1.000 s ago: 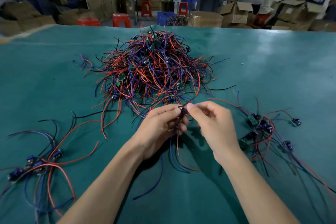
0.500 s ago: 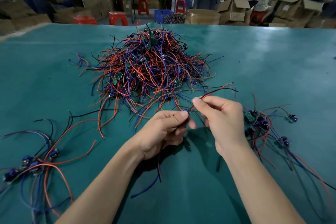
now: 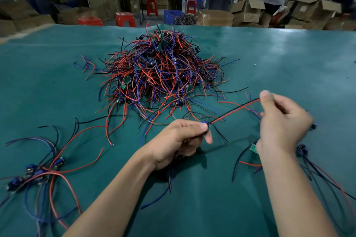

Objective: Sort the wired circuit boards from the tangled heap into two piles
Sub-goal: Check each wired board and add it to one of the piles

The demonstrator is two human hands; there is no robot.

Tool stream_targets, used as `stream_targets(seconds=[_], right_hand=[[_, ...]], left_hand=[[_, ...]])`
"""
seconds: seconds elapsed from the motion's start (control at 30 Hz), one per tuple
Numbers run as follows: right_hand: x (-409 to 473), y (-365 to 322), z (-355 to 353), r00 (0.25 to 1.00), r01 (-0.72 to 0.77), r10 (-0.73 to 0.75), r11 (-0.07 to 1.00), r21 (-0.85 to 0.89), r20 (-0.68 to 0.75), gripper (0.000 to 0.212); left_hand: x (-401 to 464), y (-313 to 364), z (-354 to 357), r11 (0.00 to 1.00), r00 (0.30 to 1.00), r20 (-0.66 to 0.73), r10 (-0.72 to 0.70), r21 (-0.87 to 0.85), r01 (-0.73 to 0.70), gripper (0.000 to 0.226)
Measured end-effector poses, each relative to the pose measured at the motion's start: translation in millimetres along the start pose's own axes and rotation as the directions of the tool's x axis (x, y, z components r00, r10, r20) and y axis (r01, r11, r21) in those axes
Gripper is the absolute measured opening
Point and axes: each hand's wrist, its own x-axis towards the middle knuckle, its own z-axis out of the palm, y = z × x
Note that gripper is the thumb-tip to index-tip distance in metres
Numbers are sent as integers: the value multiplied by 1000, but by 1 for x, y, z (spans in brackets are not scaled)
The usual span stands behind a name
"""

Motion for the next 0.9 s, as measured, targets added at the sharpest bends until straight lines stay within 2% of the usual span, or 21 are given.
stream_targets(seconds=[0.1,0.17,0.2,0.27,0.3,0.37,0.4,0.43,0.47,0.6,0.67,0.73,0.8,0.83,0.9], right_hand=[[9,-2,-3,988,-61,60,998,1,-141,20],[11,-4,-5,983,-118,118,993,5,-140,25],[7,-3,-3,987,-149,148,989,-17,-69,28],[-9,-2,5,957,-172,193,979,-112,216,33],[-19,-2,10,895,-138,200,974,-178,400,33],[-36,-1,16,680,-33,210,966,-257,702,37],[-42,0,17,578,6,203,968,-252,791,39],[-46,1,18,509,28,186,972,-232,841,38],[-48,2,18,486,38,165,977,-209,858,35],[-44,0,15,559,132,63,978,-164,826,18],[-39,-6,13,643,135,-1,985,-112,766,9],[-32,-18,10,762,28,-8,999,-20,647,15],[-24,-36,7,843,-115,45,989,98,536,21],[-23,-47,7,855,-184,87,973,142,511,25],[-26,-72,12,834,-250,113,950,188,541,32]], left_hand=[[0,1,0,999,998,-43,36,-27,-37,31],[-1,2,-2,995,994,-96,55,-78,-63,34],[0,2,-3,992,992,-112,61,-103,-72,35],[0,0,-3,987,990,-119,78,-131,-93,34],[0,-1,-3,986,989,-121,85,-132,-101,32],[-1,-2,-4,990,986,-138,97,-90,-110,19],[-2,-2,-4,993,984,-147,96,-56,-105,15],[-2,-2,-5,995,984,-152,88,-23,-93,20],[-2,-1,-4,997,986,-151,74,-4,-75,25],[-3,2,-2,999,990,-139,34,-30,-38,23],[-4,3,-2,999,997,-75,22,-21,-24,23],[-6,3,-2,1000,1000,-11,19,4,-19,23],[-6,5,-1,999,1000,19,11,40,-12,23],[-6,4,-1,999,1000,22,6,51,-7,23],[-6,2,-2,998,999,29,-16,59,15,21]])
